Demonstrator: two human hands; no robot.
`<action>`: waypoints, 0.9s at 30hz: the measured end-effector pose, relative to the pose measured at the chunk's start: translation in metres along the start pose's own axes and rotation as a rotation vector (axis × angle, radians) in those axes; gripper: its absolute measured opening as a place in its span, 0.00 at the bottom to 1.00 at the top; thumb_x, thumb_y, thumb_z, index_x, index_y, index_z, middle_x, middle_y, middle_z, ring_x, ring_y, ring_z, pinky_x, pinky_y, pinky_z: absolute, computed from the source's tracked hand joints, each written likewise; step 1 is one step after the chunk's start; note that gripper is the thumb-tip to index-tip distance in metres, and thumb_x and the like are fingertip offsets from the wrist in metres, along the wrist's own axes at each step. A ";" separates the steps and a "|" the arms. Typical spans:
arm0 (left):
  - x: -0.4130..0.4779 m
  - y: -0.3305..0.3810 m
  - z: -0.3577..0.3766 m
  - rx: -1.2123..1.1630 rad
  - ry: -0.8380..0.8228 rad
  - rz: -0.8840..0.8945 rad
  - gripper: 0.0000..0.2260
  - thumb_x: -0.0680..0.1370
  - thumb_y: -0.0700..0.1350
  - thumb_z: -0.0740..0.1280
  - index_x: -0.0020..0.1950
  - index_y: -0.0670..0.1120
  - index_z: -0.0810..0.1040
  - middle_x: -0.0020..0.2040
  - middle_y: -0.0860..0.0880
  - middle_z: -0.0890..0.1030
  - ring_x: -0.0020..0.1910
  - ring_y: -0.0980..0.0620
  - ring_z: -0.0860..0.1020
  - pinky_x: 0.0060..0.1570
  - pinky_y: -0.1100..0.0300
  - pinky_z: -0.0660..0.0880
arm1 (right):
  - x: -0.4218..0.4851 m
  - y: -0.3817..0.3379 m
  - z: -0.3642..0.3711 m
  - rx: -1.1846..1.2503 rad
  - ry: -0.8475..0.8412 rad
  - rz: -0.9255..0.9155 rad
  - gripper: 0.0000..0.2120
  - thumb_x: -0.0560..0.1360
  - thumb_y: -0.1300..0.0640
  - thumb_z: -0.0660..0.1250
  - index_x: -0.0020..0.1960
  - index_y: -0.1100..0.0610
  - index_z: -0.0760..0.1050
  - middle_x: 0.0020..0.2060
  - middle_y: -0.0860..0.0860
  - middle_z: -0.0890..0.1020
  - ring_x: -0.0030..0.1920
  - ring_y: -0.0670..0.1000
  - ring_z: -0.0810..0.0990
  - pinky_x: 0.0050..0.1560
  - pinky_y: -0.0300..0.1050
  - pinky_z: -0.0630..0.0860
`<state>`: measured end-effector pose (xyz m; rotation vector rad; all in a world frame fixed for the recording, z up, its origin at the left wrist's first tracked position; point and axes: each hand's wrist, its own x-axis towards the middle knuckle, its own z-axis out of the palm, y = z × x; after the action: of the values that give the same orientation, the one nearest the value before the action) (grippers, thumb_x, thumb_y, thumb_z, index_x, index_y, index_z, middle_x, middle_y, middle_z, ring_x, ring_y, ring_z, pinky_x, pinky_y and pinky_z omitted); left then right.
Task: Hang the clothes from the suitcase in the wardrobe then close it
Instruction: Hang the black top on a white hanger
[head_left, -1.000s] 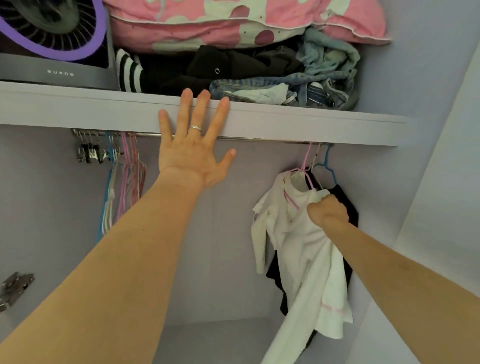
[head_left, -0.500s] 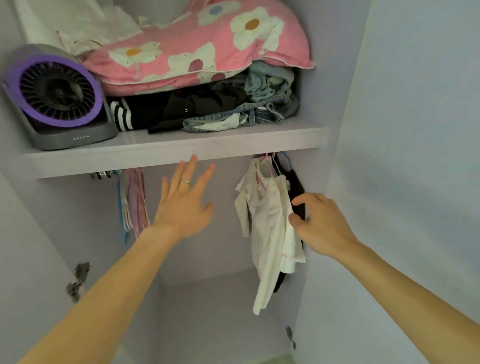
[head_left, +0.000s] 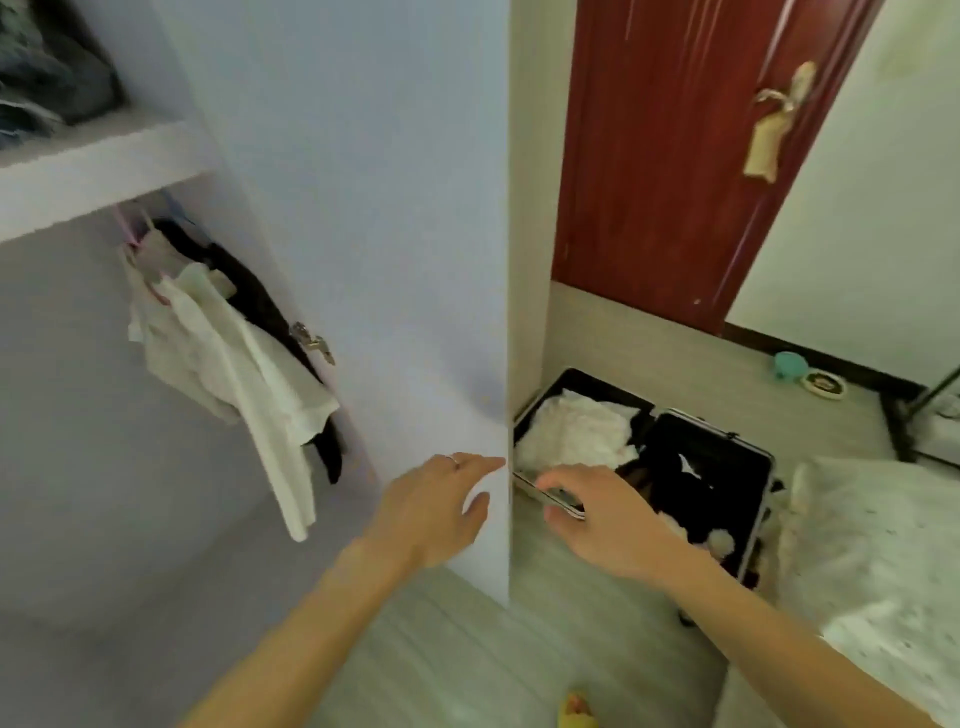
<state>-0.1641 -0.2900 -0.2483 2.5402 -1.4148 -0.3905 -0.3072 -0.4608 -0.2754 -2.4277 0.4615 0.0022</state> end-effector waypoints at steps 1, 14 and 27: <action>0.018 0.020 0.016 -0.006 -0.046 0.047 0.21 0.84 0.52 0.56 0.78 0.62 0.60 0.76 0.60 0.65 0.72 0.55 0.66 0.63 0.56 0.70 | -0.012 0.024 -0.003 -0.018 0.001 0.053 0.14 0.80 0.51 0.63 0.66 0.48 0.75 0.62 0.41 0.78 0.57 0.43 0.75 0.54 0.33 0.67; 0.259 0.151 0.154 -0.052 -0.377 0.122 0.22 0.82 0.51 0.59 0.77 0.59 0.63 0.77 0.54 0.65 0.73 0.51 0.67 0.67 0.55 0.69 | -0.023 0.314 -0.069 -0.036 -0.102 0.576 0.20 0.75 0.41 0.53 0.60 0.46 0.74 0.53 0.47 0.81 0.52 0.51 0.78 0.53 0.48 0.78; 0.514 0.162 0.325 0.142 -0.496 0.125 0.25 0.83 0.52 0.56 0.80 0.53 0.57 0.80 0.48 0.58 0.76 0.45 0.62 0.71 0.48 0.65 | 0.130 0.547 -0.081 -0.005 0.012 0.819 0.26 0.81 0.50 0.60 0.77 0.53 0.60 0.68 0.56 0.72 0.67 0.59 0.70 0.62 0.52 0.72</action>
<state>-0.1407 -0.8300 -0.5715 2.5528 -1.8118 -0.9832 -0.3743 -0.9472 -0.5610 -2.0768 1.4168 0.3367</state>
